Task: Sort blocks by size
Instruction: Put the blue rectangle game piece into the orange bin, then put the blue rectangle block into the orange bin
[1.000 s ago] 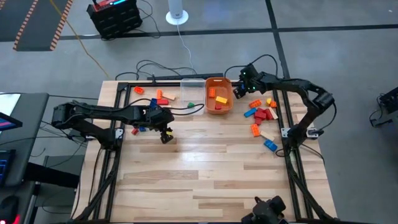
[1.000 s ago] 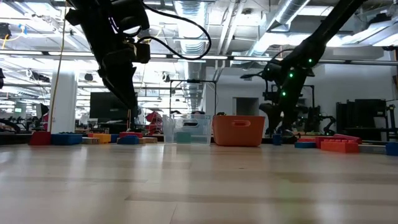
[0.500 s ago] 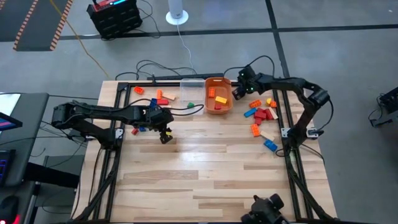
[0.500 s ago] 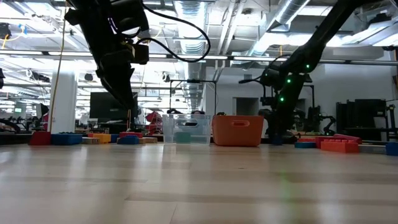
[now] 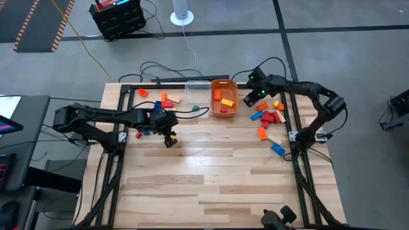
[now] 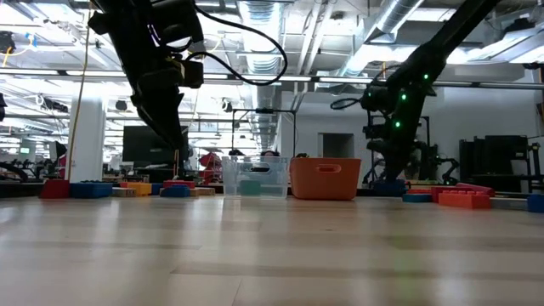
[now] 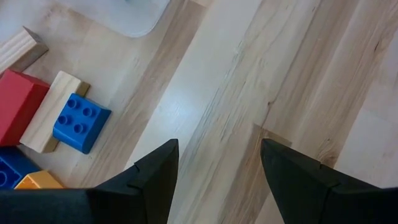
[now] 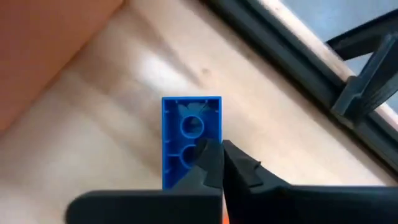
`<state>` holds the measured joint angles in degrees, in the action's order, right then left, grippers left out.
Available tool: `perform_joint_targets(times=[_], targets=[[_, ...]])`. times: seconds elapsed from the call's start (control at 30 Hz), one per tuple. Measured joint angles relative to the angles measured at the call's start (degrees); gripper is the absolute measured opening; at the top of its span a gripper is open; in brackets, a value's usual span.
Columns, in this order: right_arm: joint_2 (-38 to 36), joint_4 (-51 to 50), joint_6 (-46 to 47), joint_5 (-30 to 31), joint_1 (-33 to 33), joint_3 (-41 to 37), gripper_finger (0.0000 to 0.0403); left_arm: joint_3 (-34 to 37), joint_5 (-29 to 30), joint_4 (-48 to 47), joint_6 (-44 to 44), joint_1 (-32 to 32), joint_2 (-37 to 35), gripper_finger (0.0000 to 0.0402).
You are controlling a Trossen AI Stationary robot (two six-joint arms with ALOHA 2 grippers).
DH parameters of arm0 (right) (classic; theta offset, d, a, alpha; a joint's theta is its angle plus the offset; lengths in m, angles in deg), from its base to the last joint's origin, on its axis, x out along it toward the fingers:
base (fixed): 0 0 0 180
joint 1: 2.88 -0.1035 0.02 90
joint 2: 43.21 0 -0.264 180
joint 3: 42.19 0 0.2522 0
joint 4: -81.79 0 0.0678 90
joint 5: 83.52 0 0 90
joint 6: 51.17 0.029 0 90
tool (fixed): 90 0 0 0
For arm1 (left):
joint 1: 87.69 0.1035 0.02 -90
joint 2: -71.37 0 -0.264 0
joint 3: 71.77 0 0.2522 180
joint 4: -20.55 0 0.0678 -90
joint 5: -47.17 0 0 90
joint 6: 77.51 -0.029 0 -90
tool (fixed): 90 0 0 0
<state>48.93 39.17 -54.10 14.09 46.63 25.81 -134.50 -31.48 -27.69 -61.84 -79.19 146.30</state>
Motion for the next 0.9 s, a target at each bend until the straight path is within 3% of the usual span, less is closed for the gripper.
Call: perform_joint_targets(times=[0.33,0.67,0.9], targets=[[-6.84,-3.37,0.29,-0.09,-3.79,-0.01,0.0147,0.00,0.00,-0.22,0.19,-0.01,0.01,0.0222],[-2.60,-1.86,-1.39,-0.07,-0.93,-2.15,0.0234,0.00,-0.60,-0.90,0.44,-0.01,0.01,0.0222],[0.07,0.44,1.39,0.38,0.91,-2.17,0.0266,0.00,-0.66,-0.77,0.44,-0.01,0.01,0.0222]])
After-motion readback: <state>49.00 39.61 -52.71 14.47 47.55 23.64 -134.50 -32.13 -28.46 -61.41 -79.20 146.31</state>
